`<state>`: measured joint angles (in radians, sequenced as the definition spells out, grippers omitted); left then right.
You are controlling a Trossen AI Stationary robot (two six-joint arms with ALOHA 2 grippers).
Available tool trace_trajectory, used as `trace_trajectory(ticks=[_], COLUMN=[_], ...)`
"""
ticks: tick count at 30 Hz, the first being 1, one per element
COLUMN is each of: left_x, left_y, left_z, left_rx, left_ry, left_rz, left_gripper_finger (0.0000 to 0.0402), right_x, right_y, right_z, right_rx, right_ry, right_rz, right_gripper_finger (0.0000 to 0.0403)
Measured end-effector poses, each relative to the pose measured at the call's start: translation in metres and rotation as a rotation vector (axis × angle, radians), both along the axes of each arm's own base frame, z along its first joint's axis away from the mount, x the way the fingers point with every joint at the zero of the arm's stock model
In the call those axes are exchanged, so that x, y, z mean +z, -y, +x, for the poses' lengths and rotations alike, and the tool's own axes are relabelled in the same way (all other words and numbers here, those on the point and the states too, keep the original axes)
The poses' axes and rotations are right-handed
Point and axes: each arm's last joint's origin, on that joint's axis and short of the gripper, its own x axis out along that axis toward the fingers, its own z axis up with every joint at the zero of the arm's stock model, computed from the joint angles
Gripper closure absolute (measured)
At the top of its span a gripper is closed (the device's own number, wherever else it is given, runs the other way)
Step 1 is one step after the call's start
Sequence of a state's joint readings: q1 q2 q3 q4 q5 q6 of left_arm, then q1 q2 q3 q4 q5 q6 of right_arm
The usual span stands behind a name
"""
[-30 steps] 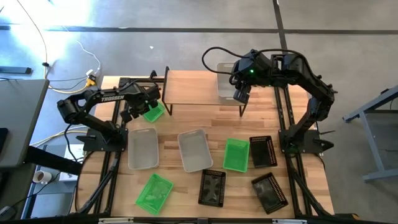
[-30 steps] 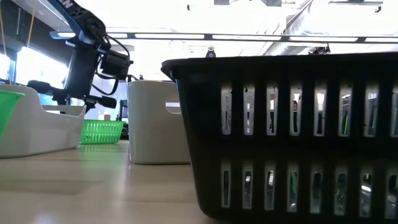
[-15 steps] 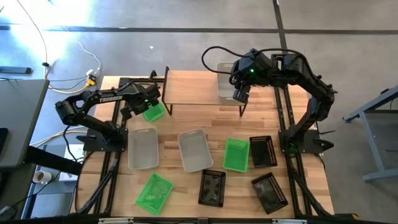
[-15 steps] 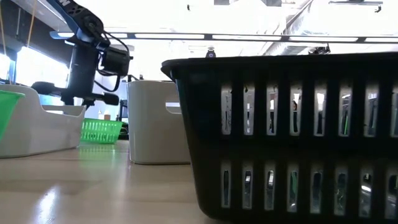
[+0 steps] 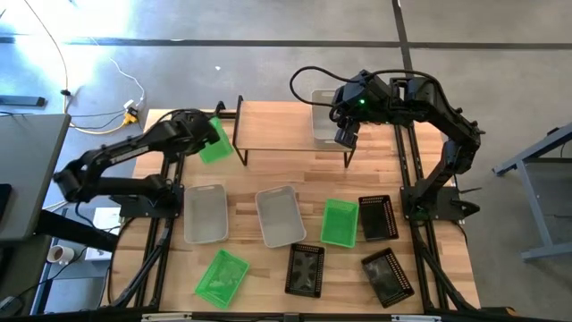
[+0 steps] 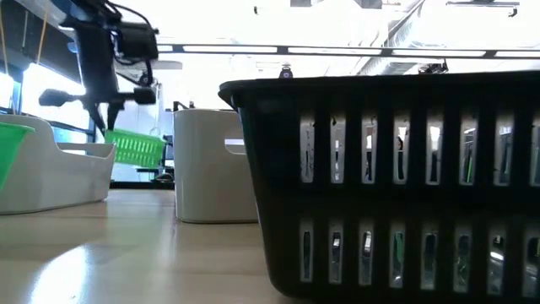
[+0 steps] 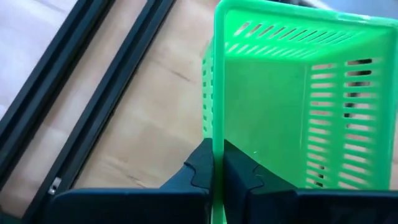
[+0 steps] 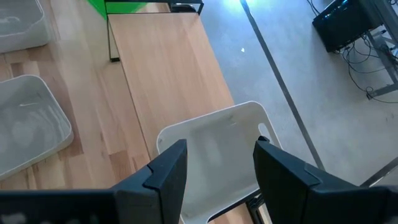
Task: Stack baskets on shelf by color
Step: Put the top green bin on the shelf
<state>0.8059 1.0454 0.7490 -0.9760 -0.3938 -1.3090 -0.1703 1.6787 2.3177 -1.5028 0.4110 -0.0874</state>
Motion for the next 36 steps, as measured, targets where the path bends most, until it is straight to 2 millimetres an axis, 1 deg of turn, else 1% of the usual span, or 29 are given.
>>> trace_trajectory(ticks=[7, 12, 14, 18, 23, 29, 32, 36], left_x=[0.022, 0.035, 0.043, 0.065, 0.097, 0.134, 0.153, 0.176], left_y=[0.014, 0.022, 0.024, 0.026, 0.027, 0.029, 0.028, 0.021], left_z=[-0.016, -0.025, -0.028, -0.031, -0.033, -0.033, -0.03, -0.022], left_rx=[0.004, -0.037, -0.057, -0.099, -0.184, -0.256, -0.286, -0.326], left_ry=[0.047, 0.052, 0.046, 0.013, -0.01, 0.038, 0.068, 0.102], left_rz=[0.152, 0.242, 0.28, 0.365, 0.444, 0.519, 0.546, 0.566], left_gripper_finger=[0.04, 0.04, 0.04, 0.04, 0.04, 0.0401, 0.0401, 0.0401], right_x=[0.0, 0.0, 0.0, 0.0, 0.0, 0.0, 0.0, 0.0], right_y=[0.0, 0.0, 0.0, 0.0, 0.0, 0.0, 0.0, 0.0], right_z=[0.0, 0.0, 0.0, 0.0, 0.0, 0.0, 0.0, 0.0], right_rx=[-0.02, -0.038, -0.045, -0.062, -0.064, -0.066, -0.083, -0.095], right_ry=[0.014, 0.027, 0.032, 0.044, 0.044, 0.044, 0.056, 0.065], right_rz=[0.015, 0.03, 0.035, 0.048, 0.047, 0.044, 0.056, 0.065], right_gripper_finger=[0.0233, 0.0233, 0.0233, 0.0233, 0.0233, 0.0233, 0.0233, 0.0233])
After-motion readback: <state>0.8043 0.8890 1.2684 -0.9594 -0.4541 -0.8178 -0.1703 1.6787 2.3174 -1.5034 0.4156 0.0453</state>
